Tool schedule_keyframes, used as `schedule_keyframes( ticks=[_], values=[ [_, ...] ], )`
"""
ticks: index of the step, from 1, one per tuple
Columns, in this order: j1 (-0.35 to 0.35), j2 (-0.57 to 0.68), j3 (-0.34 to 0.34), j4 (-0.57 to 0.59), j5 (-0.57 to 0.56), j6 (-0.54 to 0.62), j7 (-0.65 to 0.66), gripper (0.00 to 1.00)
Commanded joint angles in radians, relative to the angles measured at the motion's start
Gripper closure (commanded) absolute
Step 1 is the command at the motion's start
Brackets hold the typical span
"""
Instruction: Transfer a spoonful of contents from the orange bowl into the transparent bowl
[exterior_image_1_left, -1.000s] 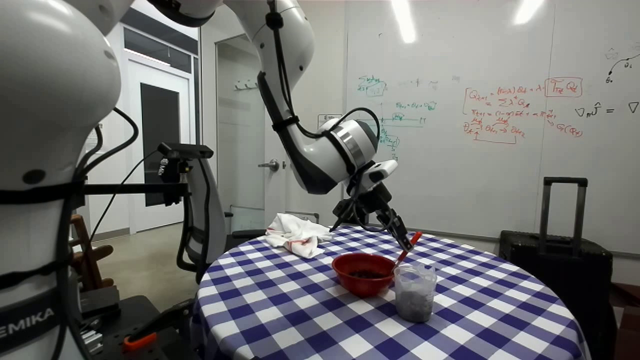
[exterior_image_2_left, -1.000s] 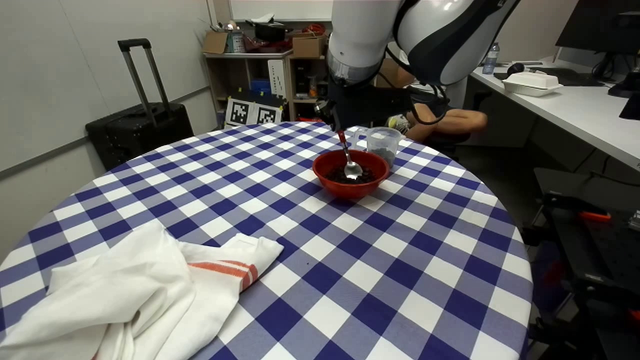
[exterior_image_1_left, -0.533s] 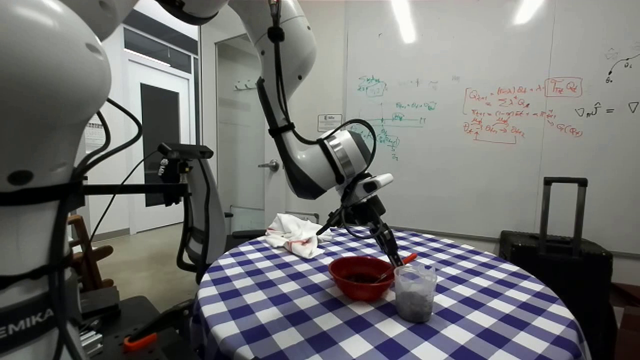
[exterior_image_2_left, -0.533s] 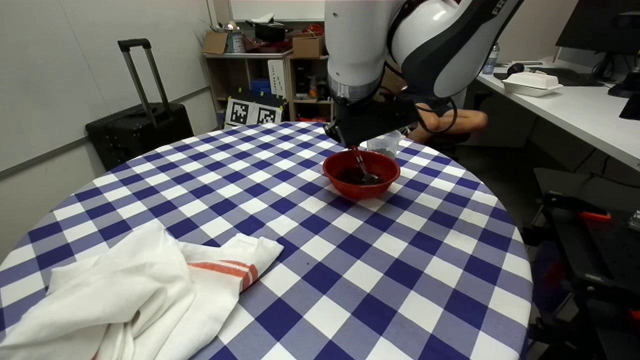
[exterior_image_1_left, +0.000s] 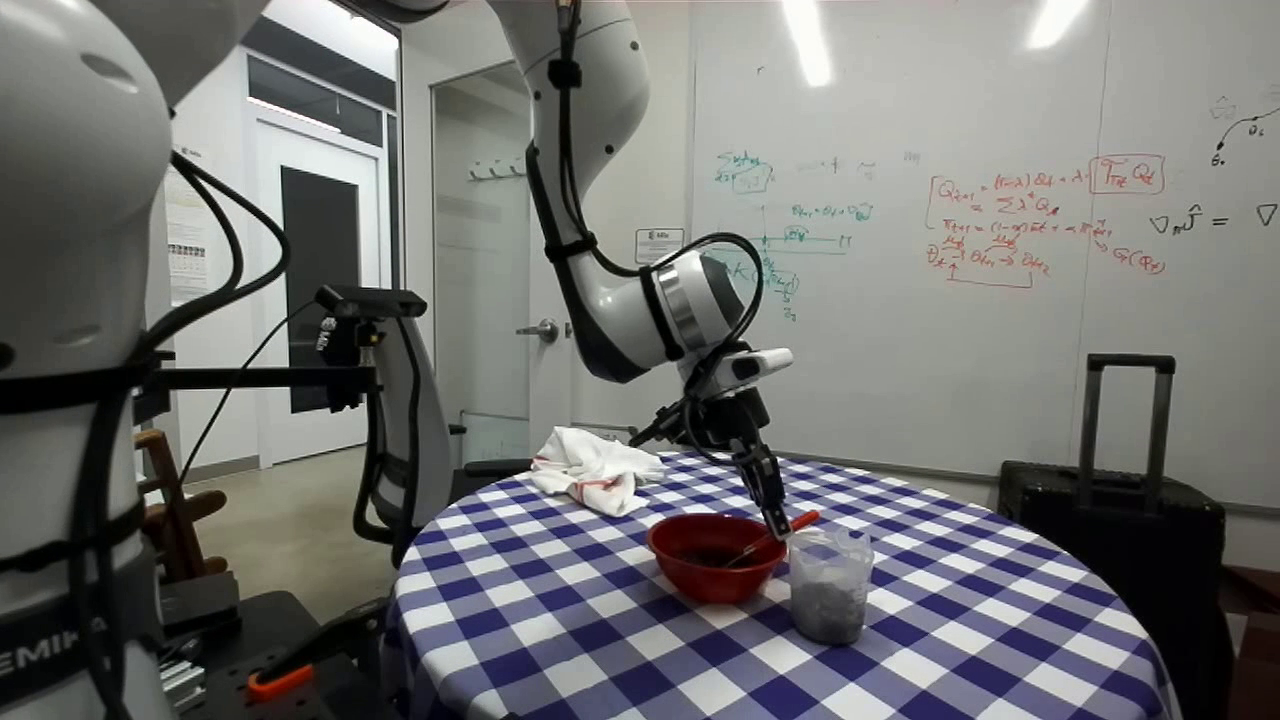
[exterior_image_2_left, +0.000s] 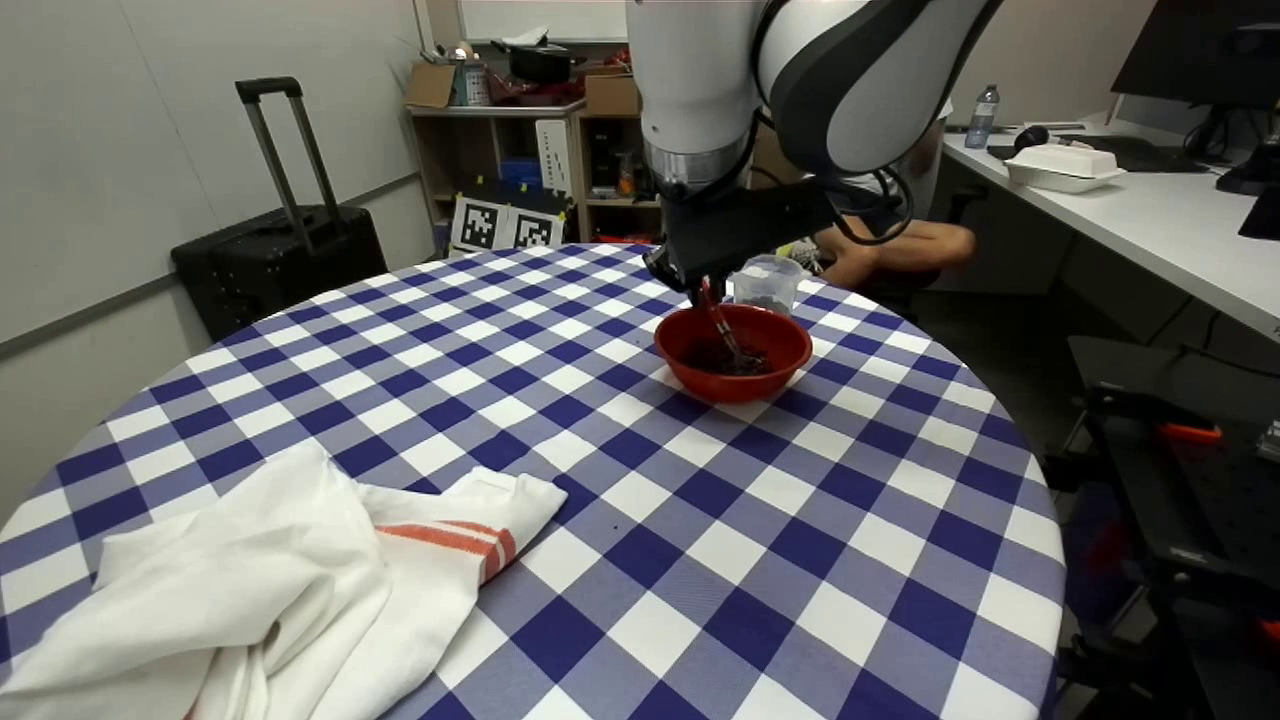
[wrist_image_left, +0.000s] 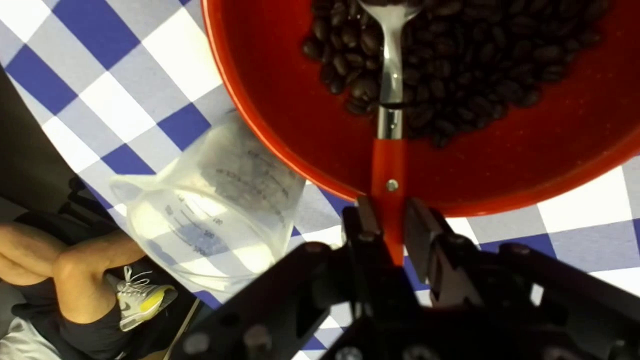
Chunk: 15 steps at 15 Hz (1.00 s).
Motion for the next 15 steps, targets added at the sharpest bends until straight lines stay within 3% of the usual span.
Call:
schedule_keyframes(
  ticks=[1, 9, 15],
  values=[
    [-0.041, -0.008, 0.055, 0.01, 0.094, -0.02, -0.088, 0.95],
    [-0.037, 0.002, 0.042, 0.055, 0.234, 0.005, -0.173, 0.95],
    [-0.042, 0.026, 0.006, 0.108, 0.247, 0.018, -0.177, 0.95]
  ],
)
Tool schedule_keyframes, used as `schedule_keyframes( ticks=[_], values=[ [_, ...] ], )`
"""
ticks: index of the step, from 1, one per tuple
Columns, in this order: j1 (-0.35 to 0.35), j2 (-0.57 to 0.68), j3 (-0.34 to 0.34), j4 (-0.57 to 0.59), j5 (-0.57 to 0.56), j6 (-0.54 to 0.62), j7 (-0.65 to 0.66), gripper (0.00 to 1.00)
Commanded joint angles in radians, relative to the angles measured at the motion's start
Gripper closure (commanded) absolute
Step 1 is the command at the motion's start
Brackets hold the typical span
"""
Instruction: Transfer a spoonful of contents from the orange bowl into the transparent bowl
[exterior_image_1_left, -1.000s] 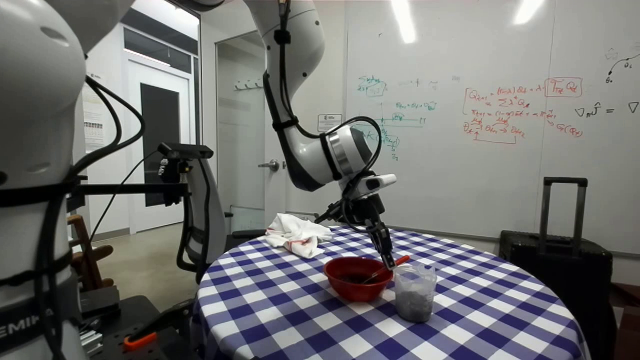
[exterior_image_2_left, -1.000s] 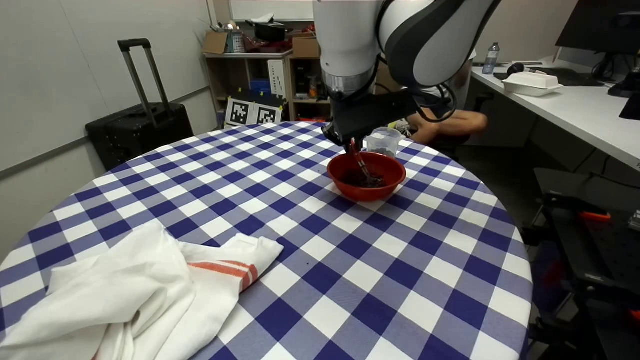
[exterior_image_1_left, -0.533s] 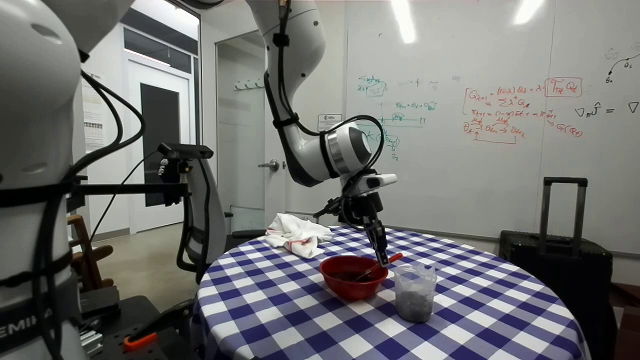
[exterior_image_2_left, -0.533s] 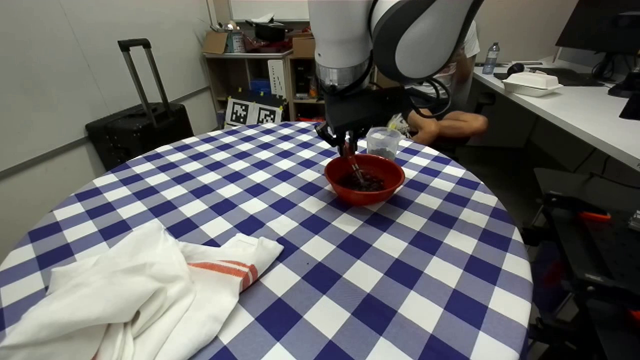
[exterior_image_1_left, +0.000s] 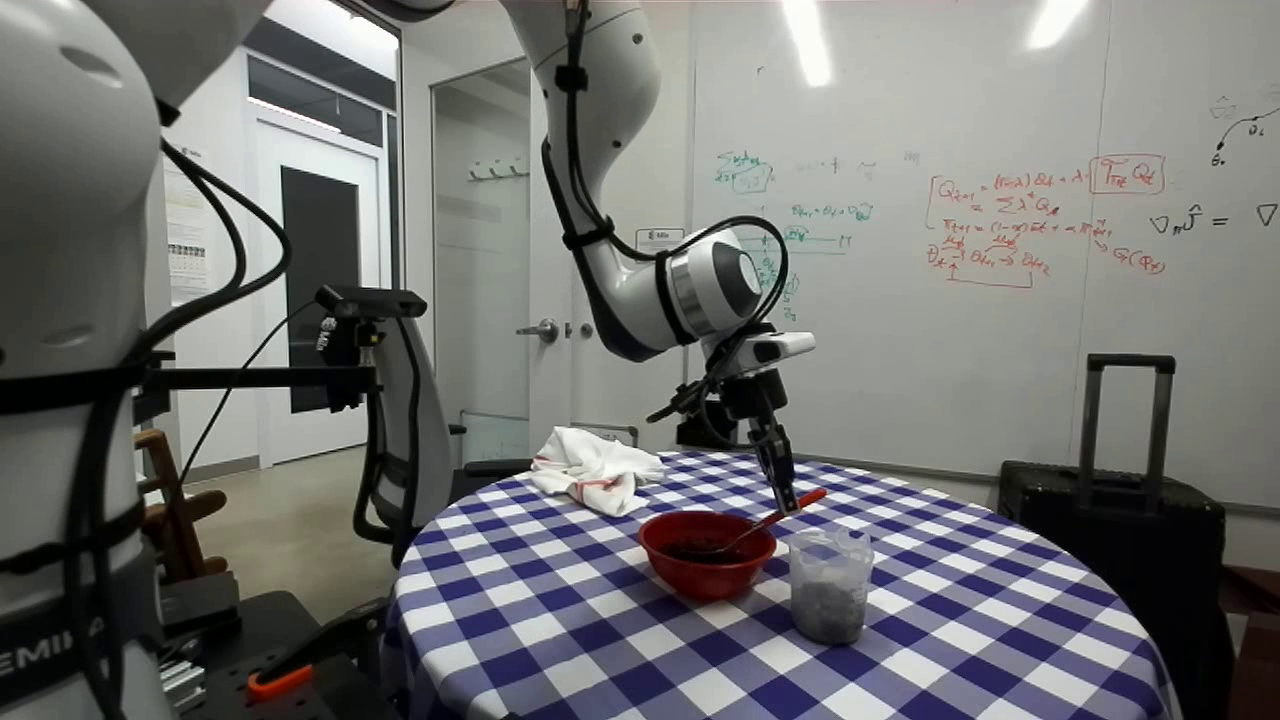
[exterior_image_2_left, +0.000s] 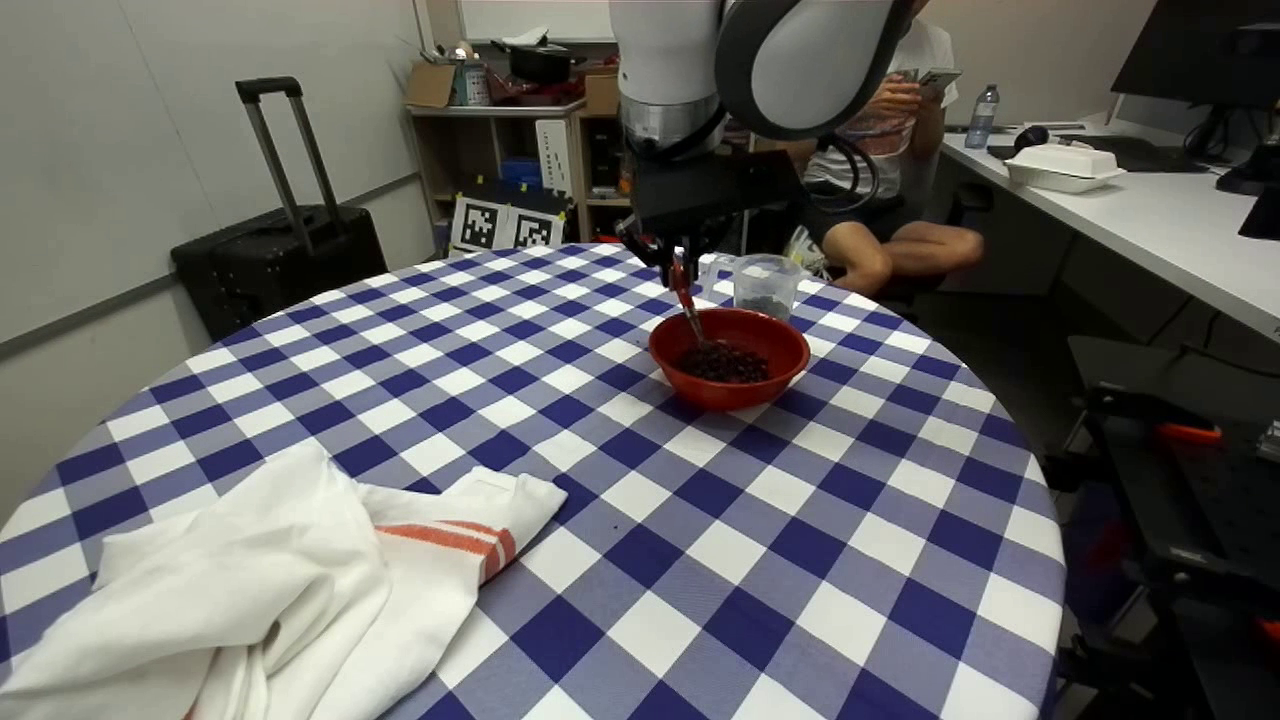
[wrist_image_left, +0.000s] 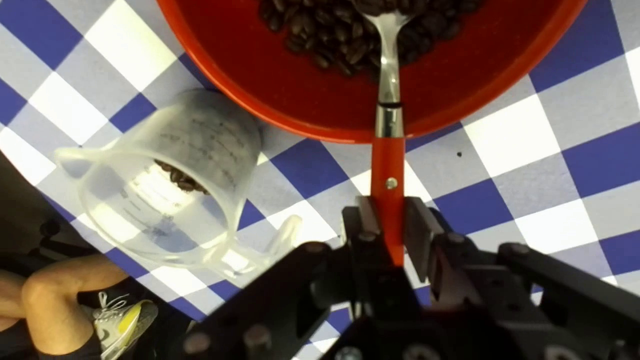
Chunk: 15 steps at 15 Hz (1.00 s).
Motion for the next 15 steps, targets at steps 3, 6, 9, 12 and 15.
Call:
schedule_keyframes(
  ticks=[3, 6, 9, 12, 15],
  values=[
    [-0.021, 0.033, -0.02, 0.044, 0.038, 0.004, -0.07, 0.95],
    [-0.062, 0.03, 0.017, 0.04, 0.104, -0.022, -0.166, 0.95],
    [-0.104, 0.029, 0.06, 0.044, 0.218, -0.063, -0.299, 0.95],
    [-0.111, 0.028, 0.067, 0.049, 0.292, -0.096, -0.379, 0.95],
    [-0.101, 0.02, 0.06, 0.051, 0.33, -0.114, -0.412, 0.95]
  ],
)
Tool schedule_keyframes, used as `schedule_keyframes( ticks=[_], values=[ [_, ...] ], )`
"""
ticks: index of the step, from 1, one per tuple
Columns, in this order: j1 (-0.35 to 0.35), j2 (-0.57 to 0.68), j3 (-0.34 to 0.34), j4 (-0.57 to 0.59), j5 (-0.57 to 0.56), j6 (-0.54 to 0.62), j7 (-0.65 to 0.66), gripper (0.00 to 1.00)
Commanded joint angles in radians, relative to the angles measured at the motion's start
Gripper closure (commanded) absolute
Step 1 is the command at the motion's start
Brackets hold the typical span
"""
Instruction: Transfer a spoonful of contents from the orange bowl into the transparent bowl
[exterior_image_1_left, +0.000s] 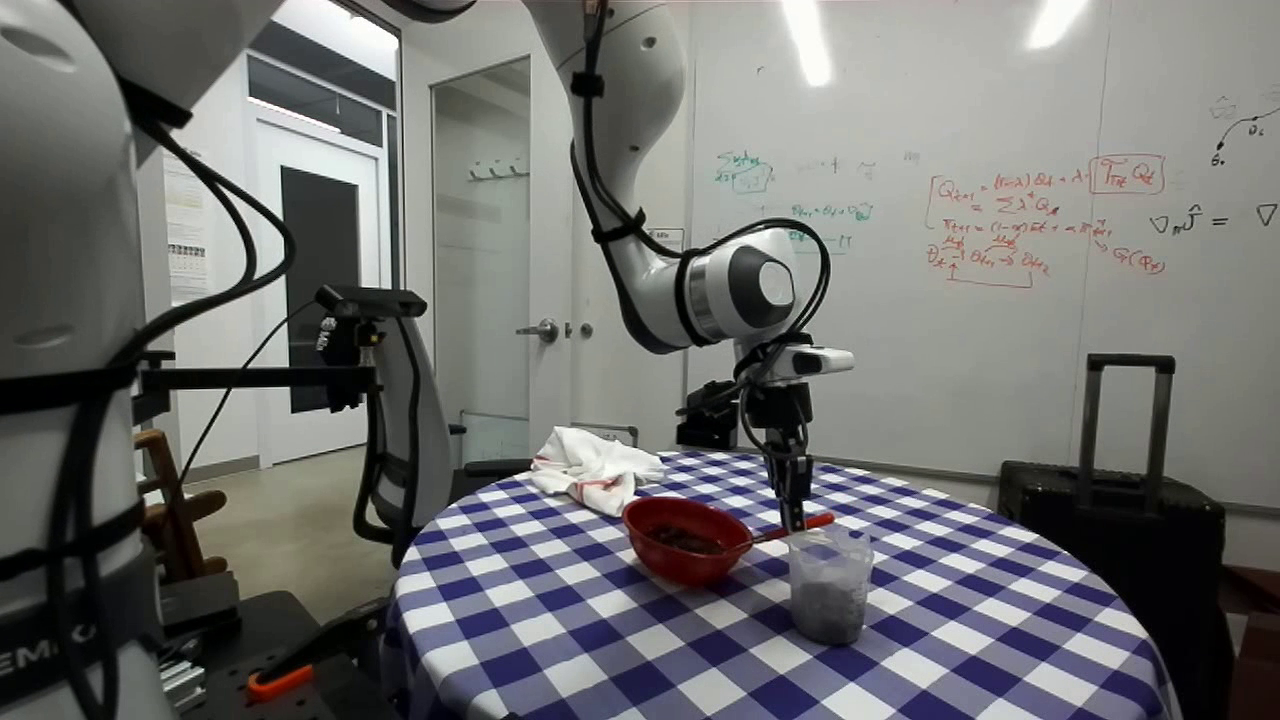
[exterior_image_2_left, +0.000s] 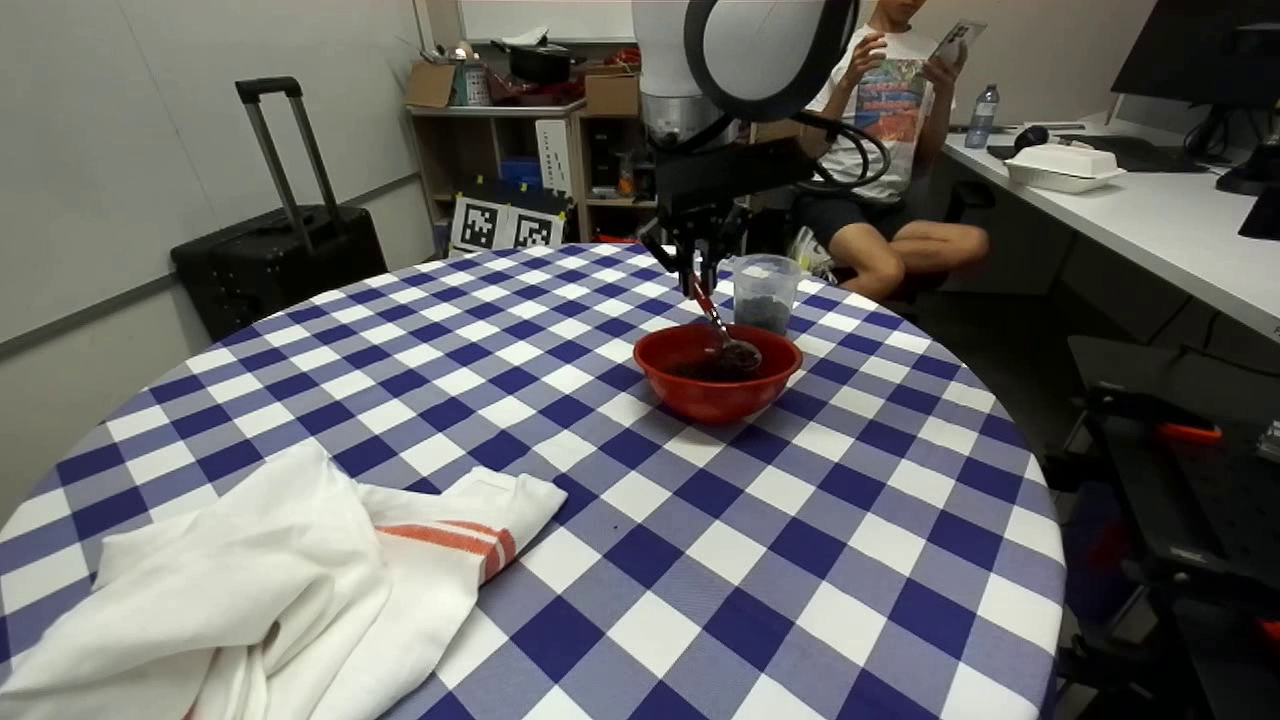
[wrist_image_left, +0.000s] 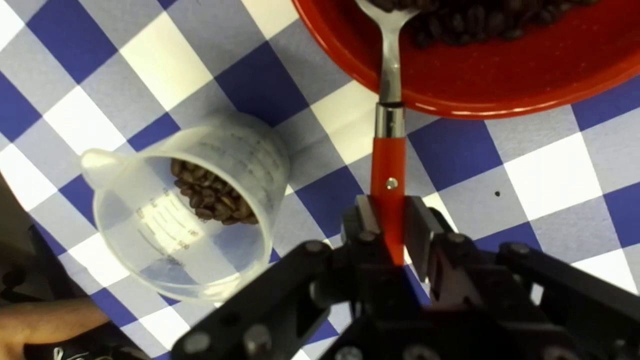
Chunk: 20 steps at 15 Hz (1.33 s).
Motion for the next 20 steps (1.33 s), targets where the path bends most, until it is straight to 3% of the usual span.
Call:
schedule_keyframes(
  ticks=[1, 12, 20],
  values=[
    [0.0, -0.002, 0.01, 0.023, 0.064, -0.042, -0.066, 0.95],
    [-0.024, -0.065, 0.084, 0.038, 0.249, -0.096, -0.205, 0.95],
    [-0.063, -0.062, 0.059, 0.143, 0.331, -0.113, -0.227, 0.95]
  ],
)
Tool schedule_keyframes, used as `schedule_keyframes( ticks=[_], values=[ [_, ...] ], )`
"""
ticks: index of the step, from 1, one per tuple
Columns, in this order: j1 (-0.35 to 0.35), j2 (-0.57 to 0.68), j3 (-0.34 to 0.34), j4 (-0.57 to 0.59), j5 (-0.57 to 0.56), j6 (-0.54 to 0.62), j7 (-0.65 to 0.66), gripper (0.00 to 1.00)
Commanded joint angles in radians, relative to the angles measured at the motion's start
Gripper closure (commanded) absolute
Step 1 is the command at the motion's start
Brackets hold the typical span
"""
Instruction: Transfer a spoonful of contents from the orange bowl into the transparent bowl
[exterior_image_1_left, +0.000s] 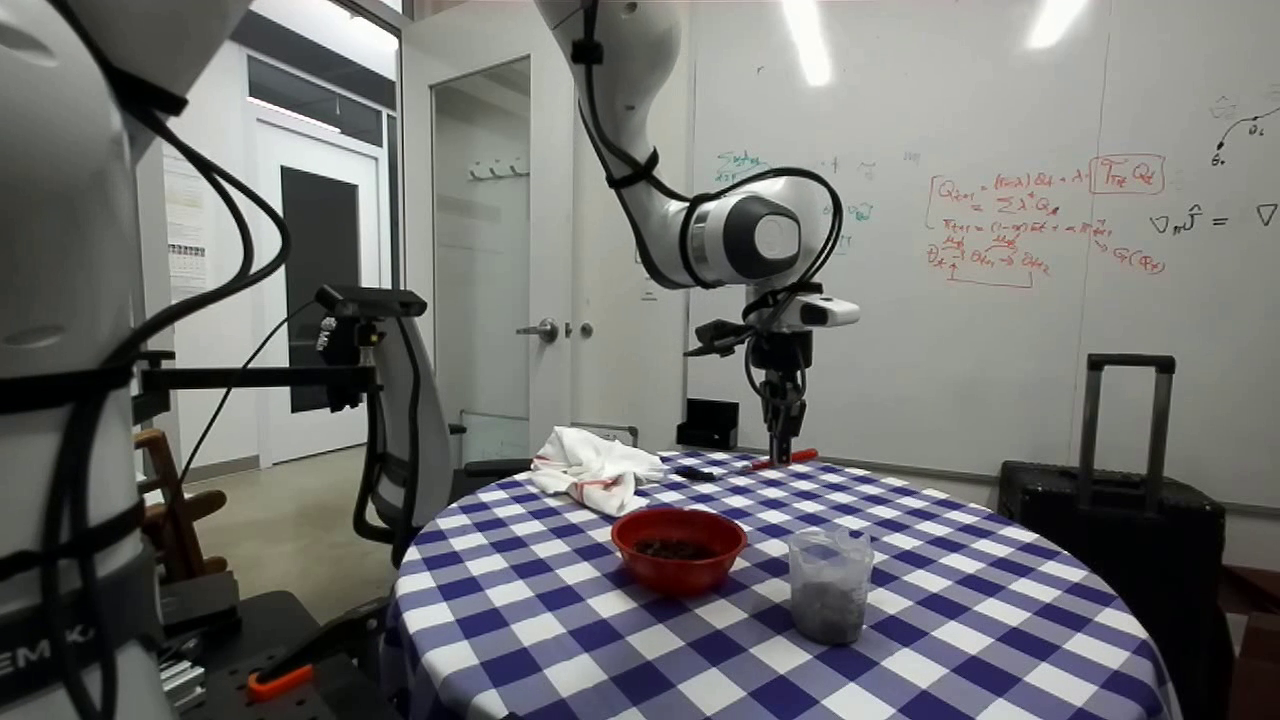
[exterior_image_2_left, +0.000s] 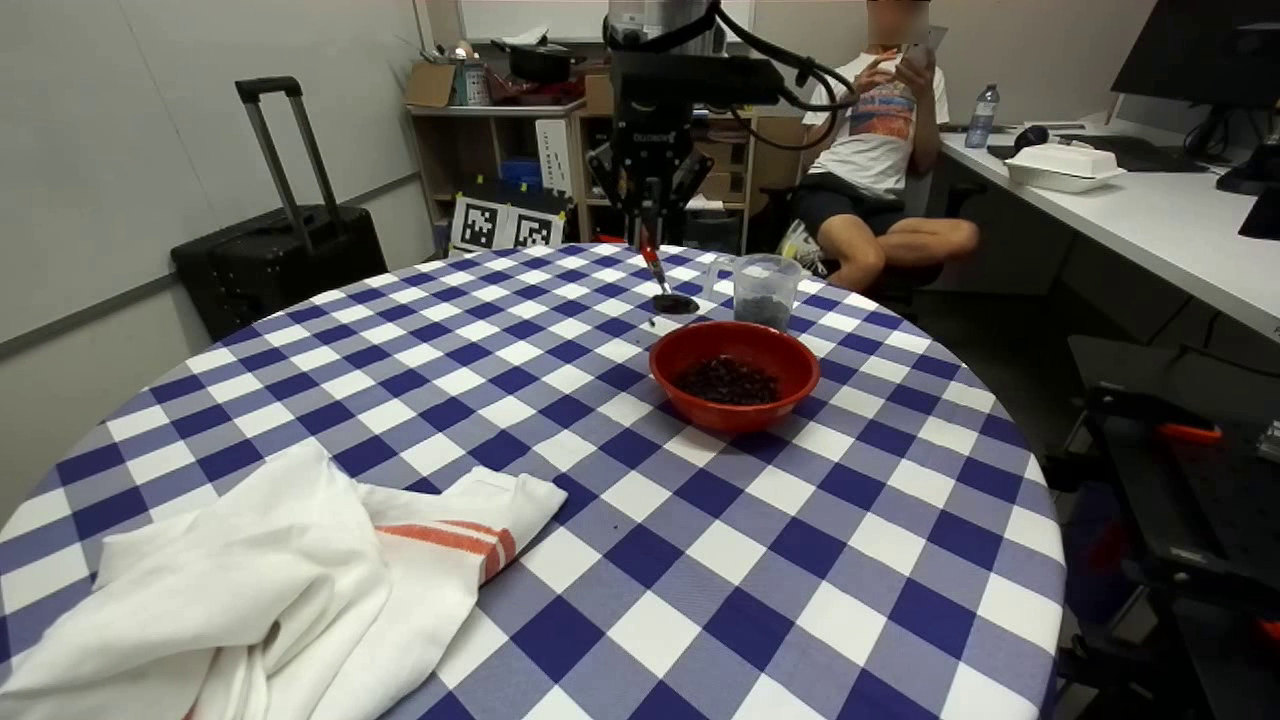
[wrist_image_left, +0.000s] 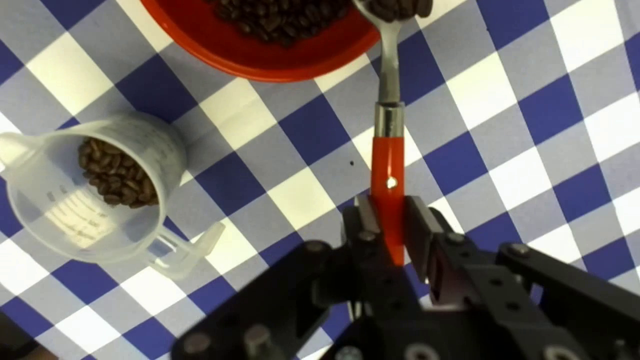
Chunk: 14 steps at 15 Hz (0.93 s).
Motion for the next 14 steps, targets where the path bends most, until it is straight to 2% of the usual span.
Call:
schedule_keyframes(
  ticks=[1, 6, 14],
  values=[
    [-0.035, 0.009, -0.009, 0.07, 0.051, -0.038, -0.031, 0.95],
    [-0.076, 0.016, -0.04, 0.113, 0.054, -0.042, -0.02, 0.95],
    [-0.128, 0.005, -0.093, 0.108, 0.05, -0.032, -0.011, 0.95]
  ],
)
